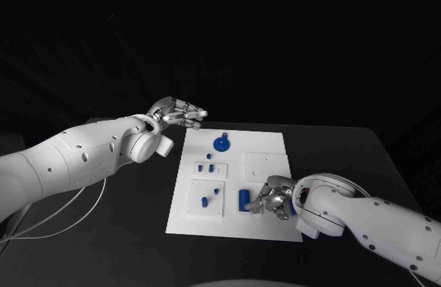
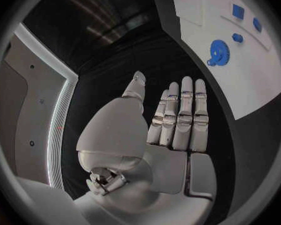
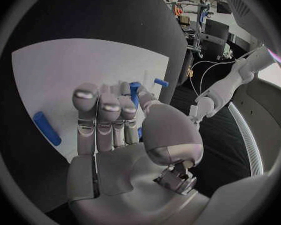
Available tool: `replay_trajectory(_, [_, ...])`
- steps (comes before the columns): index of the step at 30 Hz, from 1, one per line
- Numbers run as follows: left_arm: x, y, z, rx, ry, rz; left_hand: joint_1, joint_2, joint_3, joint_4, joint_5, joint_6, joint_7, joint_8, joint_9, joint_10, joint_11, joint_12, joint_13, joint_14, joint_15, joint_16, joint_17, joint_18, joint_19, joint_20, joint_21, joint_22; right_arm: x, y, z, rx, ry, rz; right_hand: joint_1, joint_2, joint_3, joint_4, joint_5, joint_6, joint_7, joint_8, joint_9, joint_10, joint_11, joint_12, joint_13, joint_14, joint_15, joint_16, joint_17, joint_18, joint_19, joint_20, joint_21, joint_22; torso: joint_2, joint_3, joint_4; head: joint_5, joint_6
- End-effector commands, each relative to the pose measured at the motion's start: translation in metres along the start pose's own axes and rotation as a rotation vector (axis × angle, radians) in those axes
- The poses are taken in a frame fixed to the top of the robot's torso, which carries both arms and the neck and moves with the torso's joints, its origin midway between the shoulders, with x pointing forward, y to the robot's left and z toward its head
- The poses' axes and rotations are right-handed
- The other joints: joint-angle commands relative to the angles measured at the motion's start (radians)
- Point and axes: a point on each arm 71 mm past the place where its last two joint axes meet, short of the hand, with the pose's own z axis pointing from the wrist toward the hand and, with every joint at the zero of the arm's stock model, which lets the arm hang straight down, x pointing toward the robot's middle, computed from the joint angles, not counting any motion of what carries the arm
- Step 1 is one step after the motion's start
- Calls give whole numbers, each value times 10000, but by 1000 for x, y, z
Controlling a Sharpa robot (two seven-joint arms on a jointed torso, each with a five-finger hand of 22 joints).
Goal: Assemble the parts on the task board
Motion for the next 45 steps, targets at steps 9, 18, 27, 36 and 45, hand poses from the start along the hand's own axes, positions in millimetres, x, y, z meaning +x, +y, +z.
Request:
replay_trajectory(9, [2,0,0,-16,168,-103,-67,56,-12,74,63,-71,-4,7,14,-77,23,-18,17,-77,21,-64,11,-33,-38,-6,72,-26,4,-4,2,279,268,-85,62,-280,618,-937,86,8,-55,-48,116,22,-12,44,-44,-19,-36,-24,-99,-151,565,8,-8,759,-1,6,-7,0,-16])
replay_trajectory(18, [2,0,0,-9,162,-102,-44,108,-20,58,66,-66,-6,7,15,-74,20,-18,17,-75,18,-64,13,-33,-34,-7,80,-43,-3,-10,-1,145,-329,263,-591,-681,274,-331,-17,22,-9,-46,136,21,16,49,-68,-31,-40,-11,-127,-134,573,-6,-19,750,-6,6,-8,-28,39])
replay_trajectory(27, [0,1,-1,-10,119,-93,-39,104,-30,42,68,-66,-7,6,14,-73,20,-20,16,-69,16,-63,15,-33,-31,-9,83,-47,-21,-15,-17,-525,-969,981,-47,-1394,-316,1326,6,-94,55,-43,233,-33,45,-14,-110,-49,-41,-76,-146,-87,569,-7,-47,714,-6,14,-26,-111,110])
replay_trajectory(36, [-1,1,-2,6,120,-96,-39,104,-30,42,68,-66,-7,6,14,-73,20,-20,16,-69,16,-63,15,-33,-31,-9,83,-47,-55,-36,-37,-242,-1251,941,672,-1040,-26,456,33,-756,257,-48,176,-38,203,-71,-221,-33,88,-138,-219,-54,569,121,-57,695,-6,-5,-33,-265,126])
replay_trajectory(45, [-3,0,-9,123,135,-114,29,32,-47,-75,57,-87,2,4,13,-91,26,-19,16,-76,19,-65,14,-40,-42,-8,85,-63,-78,-71,-50,1168,-1627,563,505,-1348,27,600,-23,-903,302,-43,127,-181,216,-196,-327,-59,84,-212,-241,-50,551,105,-193,671,9,-11,-77,-438,156])
